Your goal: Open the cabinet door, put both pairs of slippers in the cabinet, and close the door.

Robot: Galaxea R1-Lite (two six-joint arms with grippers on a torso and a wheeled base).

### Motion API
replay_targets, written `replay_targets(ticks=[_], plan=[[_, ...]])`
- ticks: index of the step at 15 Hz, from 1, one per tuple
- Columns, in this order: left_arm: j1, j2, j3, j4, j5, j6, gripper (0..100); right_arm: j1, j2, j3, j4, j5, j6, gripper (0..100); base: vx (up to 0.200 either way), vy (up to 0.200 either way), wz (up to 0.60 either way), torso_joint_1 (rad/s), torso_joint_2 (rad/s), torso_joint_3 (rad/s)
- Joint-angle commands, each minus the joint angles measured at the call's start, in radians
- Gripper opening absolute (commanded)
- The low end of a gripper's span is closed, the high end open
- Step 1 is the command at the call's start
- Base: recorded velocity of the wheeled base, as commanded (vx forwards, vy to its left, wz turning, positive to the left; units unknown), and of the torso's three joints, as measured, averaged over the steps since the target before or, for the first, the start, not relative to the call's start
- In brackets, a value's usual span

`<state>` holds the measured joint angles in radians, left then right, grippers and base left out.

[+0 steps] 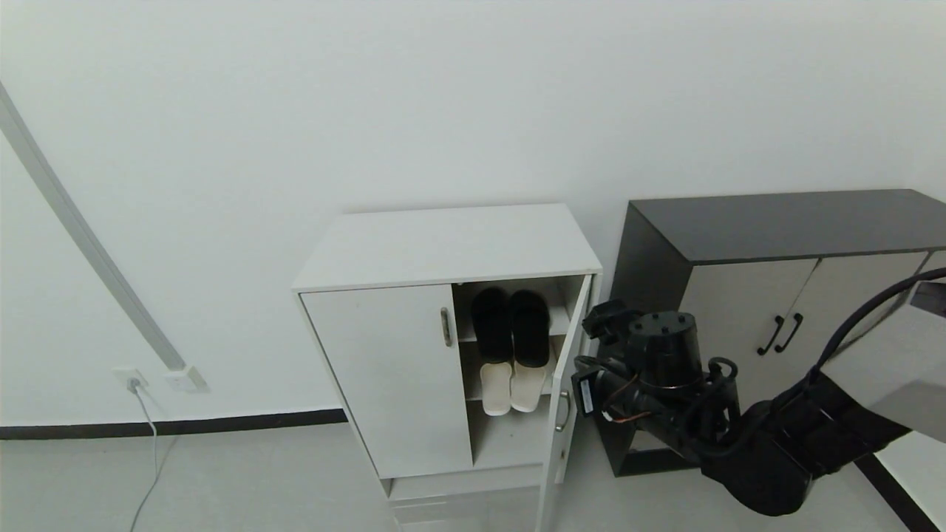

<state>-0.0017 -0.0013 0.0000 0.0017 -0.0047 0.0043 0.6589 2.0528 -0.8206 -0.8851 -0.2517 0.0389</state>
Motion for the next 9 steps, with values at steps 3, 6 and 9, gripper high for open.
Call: replay_targets(ticks=[3,6,9], plan=[[0.000,0.001,0.000,0.000,0.000,0.000,0,-0.010,0.083,0.000,-0.009,0.005,-0.001,0,0.000,0.000,0.00,0.000,0.00,0.000],[0.000,0.001,0.000,0.000,0.000,0.000,0,-0.013,0.130,-0.063,-0.020,0.005,0.001,0,0.000,0.000,0.00,0.000,0.00,0.000],[0.000,0.001,0.000,0.000,0.000,0.000,0,-0.019,0.162,-0.120,-0.023,0.005,-0.001,0,0.000,0.000,0.00,0.000,0.00,0.000]])
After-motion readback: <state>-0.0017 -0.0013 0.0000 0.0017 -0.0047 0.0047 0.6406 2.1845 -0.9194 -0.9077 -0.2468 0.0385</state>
